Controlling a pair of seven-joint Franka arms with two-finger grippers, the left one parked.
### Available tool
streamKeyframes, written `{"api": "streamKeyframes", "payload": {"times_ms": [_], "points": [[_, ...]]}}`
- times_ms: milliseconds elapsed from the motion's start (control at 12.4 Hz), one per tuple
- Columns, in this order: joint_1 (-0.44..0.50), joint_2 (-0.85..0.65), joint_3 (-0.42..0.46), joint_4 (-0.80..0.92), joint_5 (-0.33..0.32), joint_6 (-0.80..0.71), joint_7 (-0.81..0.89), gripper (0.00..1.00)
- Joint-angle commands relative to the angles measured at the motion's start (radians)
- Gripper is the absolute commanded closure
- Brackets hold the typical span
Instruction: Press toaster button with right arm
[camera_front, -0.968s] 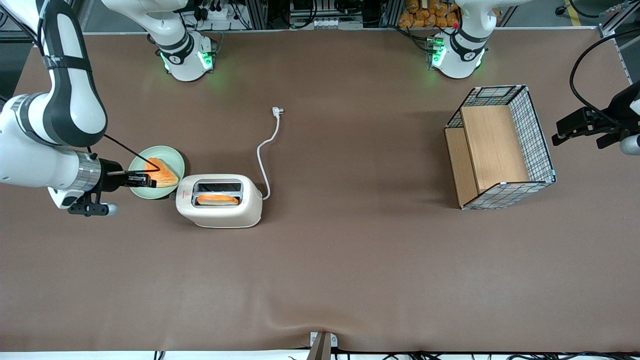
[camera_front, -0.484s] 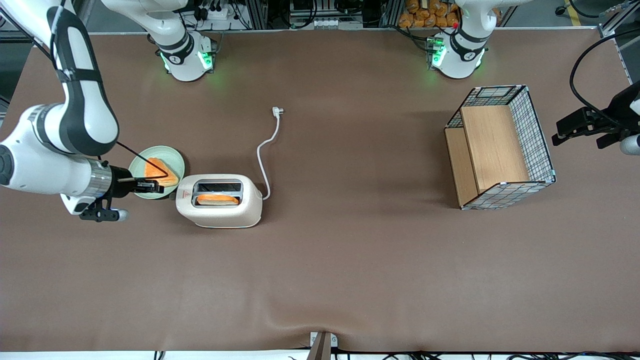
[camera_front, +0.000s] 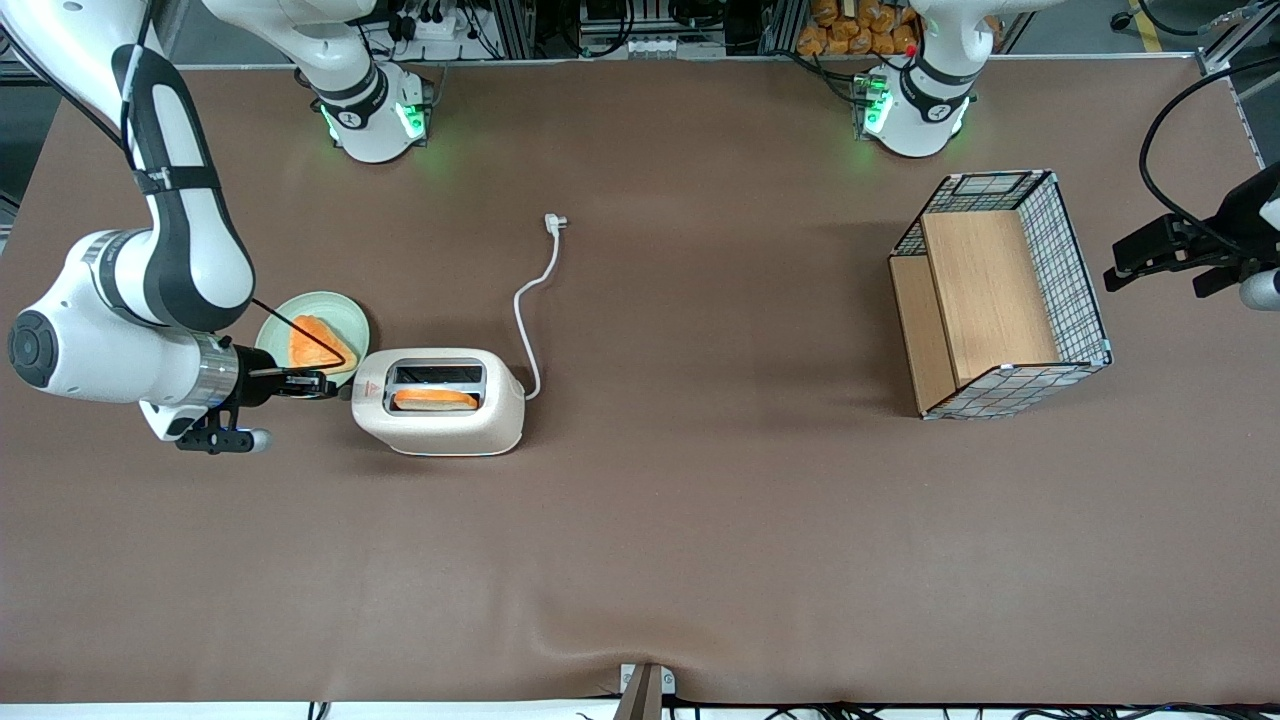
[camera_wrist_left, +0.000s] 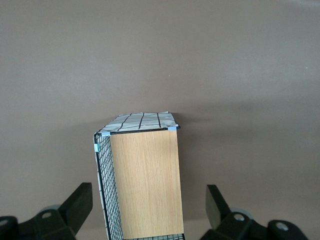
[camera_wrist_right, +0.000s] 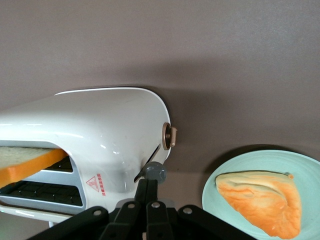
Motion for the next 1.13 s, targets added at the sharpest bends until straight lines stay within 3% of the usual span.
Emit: {"api": "streamKeyframes", "payload": {"times_ms": [0, 403, 1048], "points": [[0.012, 0.02, -0.004, 0.001, 0.028, 0.021, -0.032, 1.0], [0.024, 0.06, -0.004, -0.005, 0.033, 0.019, -0.042, 1.0], [-0.042, 0.124, -0.004, -0.021, 0.237, 0.013, -0.171, 1.0]]}}
